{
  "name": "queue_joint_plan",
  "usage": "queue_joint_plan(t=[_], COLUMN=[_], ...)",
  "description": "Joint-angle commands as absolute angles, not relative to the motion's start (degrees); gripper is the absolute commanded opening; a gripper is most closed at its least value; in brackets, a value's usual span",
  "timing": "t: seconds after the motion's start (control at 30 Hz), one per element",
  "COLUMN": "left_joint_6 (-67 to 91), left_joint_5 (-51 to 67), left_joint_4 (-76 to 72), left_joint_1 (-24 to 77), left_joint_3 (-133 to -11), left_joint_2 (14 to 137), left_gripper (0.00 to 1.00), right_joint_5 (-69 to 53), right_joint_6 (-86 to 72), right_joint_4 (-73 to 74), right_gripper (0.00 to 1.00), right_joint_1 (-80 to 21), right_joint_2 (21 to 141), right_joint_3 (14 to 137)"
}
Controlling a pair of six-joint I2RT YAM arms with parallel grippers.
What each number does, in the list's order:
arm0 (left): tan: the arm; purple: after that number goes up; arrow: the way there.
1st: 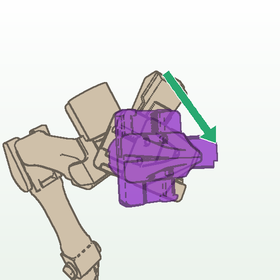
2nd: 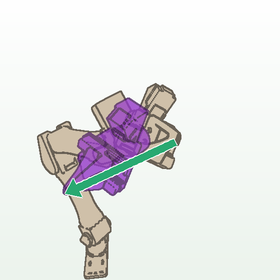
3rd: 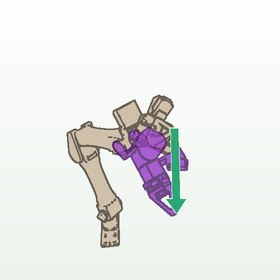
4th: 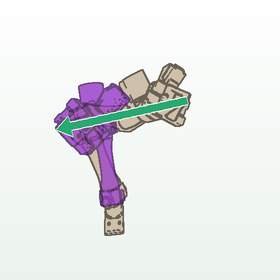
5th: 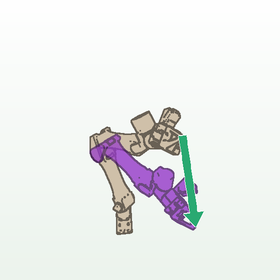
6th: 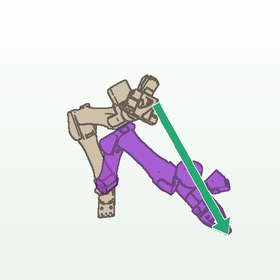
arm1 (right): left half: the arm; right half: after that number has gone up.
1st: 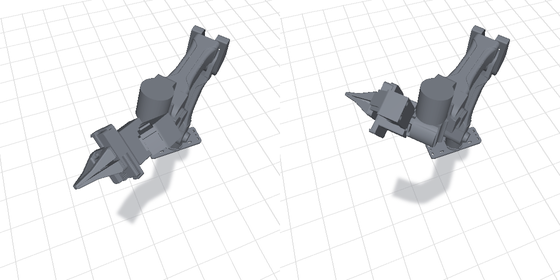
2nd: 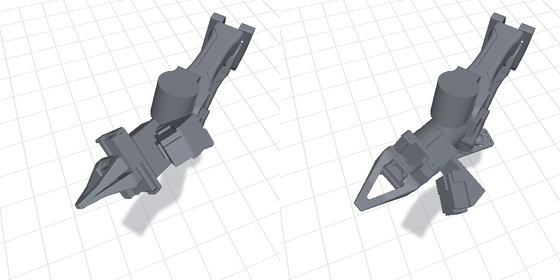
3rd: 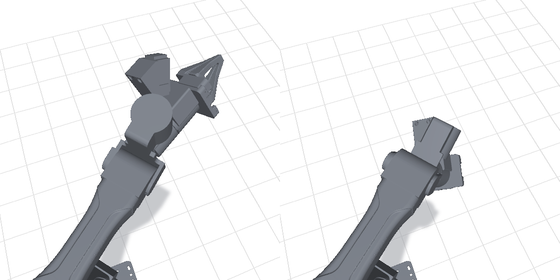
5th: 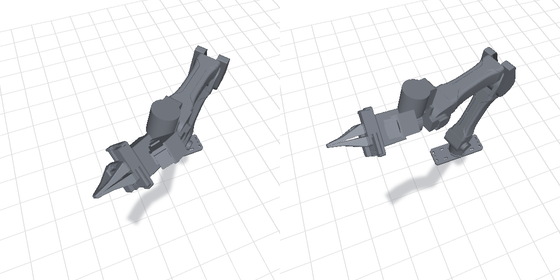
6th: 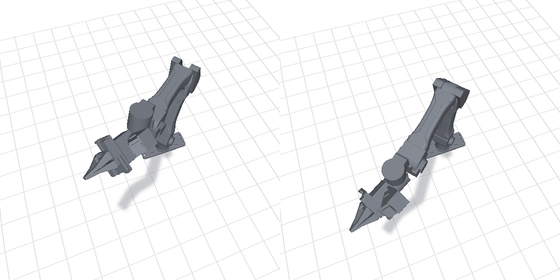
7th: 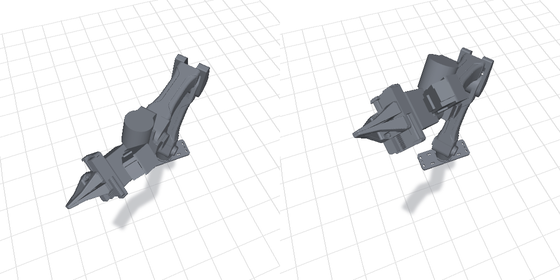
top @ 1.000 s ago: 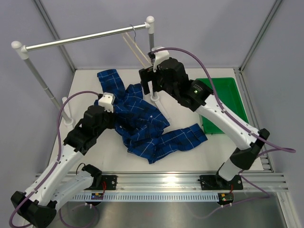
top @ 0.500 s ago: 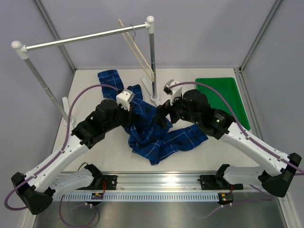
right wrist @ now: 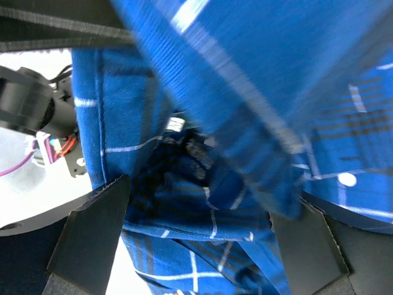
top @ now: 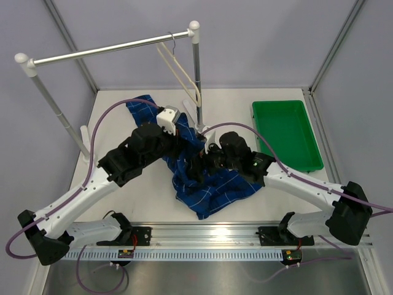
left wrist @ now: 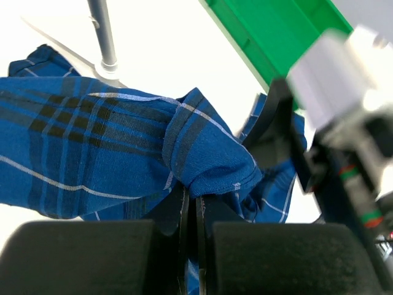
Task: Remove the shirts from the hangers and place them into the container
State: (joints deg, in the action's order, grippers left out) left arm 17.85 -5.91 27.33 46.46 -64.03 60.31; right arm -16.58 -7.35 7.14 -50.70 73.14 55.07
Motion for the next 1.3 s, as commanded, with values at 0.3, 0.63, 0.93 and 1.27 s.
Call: queue_joint_plan(t=[0.3, 0.63, 0.93, 1.27], left_joint_6=[24.4, 23.3, 20.7, 21.6], left_joint_5=[-11.7, -16.7, -23.7, -25.2], left_joint_4=[21.4, 22.2, 22.7, 24.3], left_joint_1=[46.7, 46.7, 46.6, 46.6], left_joint_3=[-67.3, -65.3, -65.1, -70.0], left_joint_2=[60.7, 59.9, 63.4, 67.6], left_gripper=[0.00, 0.00, 0.00, 0.00], right_joint_5=[-18.6, -14.8, -5.9, 1.3], right_joint_6=[-14.2, -14.4, -9.8, -13.6], right_joint_4=[-13.1, -10.6, 3.4, 4.6], right_gripper=[0.99, 1.00, 1.00, 0.99], right_joint_1=[-54.2, -54.2, -54.2, -54.2], right_joint_2=[80.1, 79.0, 68.4, 68.0], right_joint_3=[51.7, 51.0, 52.1, 46.4])
